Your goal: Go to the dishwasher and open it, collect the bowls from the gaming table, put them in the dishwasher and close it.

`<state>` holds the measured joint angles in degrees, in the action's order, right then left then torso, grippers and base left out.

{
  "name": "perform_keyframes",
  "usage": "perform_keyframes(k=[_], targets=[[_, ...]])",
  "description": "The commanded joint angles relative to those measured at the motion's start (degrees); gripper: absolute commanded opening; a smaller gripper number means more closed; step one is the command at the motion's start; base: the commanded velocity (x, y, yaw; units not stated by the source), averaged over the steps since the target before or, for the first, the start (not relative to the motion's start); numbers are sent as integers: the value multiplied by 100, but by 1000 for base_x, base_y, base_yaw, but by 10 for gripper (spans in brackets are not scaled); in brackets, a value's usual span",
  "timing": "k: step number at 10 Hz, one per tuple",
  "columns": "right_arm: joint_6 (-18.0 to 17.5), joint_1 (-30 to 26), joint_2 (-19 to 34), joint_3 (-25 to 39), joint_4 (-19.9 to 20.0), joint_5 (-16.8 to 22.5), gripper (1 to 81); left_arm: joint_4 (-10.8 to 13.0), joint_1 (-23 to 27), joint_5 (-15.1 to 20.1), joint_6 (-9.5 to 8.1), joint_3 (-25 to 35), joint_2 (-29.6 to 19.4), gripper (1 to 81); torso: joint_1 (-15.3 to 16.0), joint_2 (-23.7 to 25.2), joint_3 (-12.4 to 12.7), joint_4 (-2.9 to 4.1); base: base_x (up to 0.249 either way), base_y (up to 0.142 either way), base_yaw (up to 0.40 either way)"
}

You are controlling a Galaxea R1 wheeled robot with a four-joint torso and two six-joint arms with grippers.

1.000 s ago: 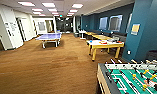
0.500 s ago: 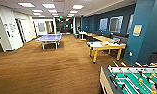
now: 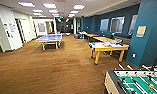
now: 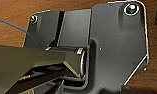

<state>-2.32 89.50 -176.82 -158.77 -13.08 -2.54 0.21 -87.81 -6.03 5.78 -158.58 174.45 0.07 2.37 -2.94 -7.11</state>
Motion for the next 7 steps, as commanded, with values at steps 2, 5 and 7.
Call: perform_keyframes(k=[2, 5, 7], targets=[[21, -279, -4, -3, -1, 271, 811, -21, 303, 261, 2, 1, 3, 811, 0, 0, 0, 0, 193, 89, 0], [21, -288, -4, -4, 7, 271, 811, -21, 303, 261, -7, 2, 12, 811, 0, 0, 2, 0, 193, 42, 0], [21, -297, -4, -4, 7, 271, 811, -21, 303, 261, -7, 2, 12, 811, 0, 0, 0, 0, 194, 0, 0]])
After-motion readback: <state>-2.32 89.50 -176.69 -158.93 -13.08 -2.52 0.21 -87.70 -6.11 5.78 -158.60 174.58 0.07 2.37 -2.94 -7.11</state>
